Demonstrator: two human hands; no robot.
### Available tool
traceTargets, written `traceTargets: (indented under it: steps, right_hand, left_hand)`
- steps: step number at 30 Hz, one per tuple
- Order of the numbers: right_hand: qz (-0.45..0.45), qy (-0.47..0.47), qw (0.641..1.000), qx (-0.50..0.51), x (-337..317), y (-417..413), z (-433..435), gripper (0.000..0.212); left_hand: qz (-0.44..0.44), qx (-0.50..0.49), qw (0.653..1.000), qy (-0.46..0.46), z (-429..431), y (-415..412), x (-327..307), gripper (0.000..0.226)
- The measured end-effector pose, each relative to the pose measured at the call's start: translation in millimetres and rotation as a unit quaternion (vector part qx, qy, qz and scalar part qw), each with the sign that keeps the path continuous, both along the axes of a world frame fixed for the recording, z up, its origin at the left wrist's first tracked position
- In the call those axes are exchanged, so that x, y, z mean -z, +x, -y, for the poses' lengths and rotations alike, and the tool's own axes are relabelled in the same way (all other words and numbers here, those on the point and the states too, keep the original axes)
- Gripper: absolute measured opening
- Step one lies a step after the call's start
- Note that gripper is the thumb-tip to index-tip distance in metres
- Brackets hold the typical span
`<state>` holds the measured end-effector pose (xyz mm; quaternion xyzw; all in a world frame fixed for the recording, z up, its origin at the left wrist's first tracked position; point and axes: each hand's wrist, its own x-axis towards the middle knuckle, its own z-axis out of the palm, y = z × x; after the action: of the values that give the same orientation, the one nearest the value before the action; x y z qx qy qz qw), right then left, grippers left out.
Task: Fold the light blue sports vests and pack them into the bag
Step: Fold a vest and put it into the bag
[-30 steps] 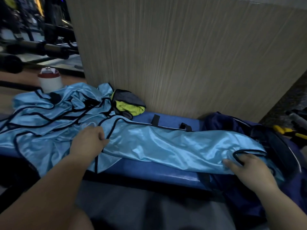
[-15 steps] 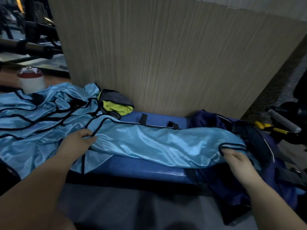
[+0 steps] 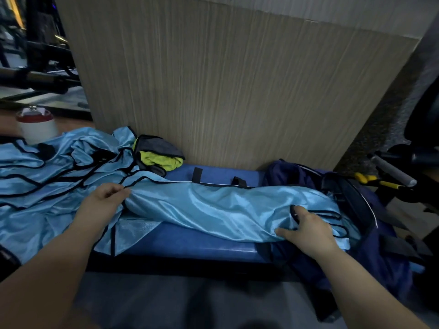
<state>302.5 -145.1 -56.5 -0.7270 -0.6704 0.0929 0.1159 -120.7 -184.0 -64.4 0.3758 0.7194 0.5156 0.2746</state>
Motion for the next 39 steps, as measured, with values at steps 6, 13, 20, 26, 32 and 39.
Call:
traceTargets:
  steps: [6, 13, 20, 26, 32, 39]
  right_hand:
    - [-0.072, -0.023, 0.997, 0.016, 0, 6, 5, 0.055]
    - [-0.272, 0.107, 0.945, 0.146, -3, 44, 4, 0.038]
    - [-0.189, 0.027, 0.958, 0.215, -17, 80, -29, 0.052]
    - [-0.171, -0.083, 0.952, 0.241, -5, 86, -69, 0.073]
    - [-0.211, -0.03, 0.953, 0.215, -6, 78, -70, 0.06]
    - [-0.228, 0.102, 0.952, 0.179, -34, 84, -57, 0.036]
  left_hand:
    - [-0.02, -0.072, 0.997, -0.026, -2, -16, 1, 0.017]
    - [-0.331, -0.083, 0.927, -0.157, -11, -12, 7, 0.041]
    - [-0.428, 0.21, 0.879, 0.014, -25, 93, 10, 0.058]
    - [-0.41, 0.413, 0.813, 0.021, -38, 182, 24, 0.081]
    - [-0.364, 0.457, 0.81, 0.043, -45, 250, 21, 0.082]
    - [-0.255, 0.458, 0.842, 0.13, -45, 281, 23, 0.005]
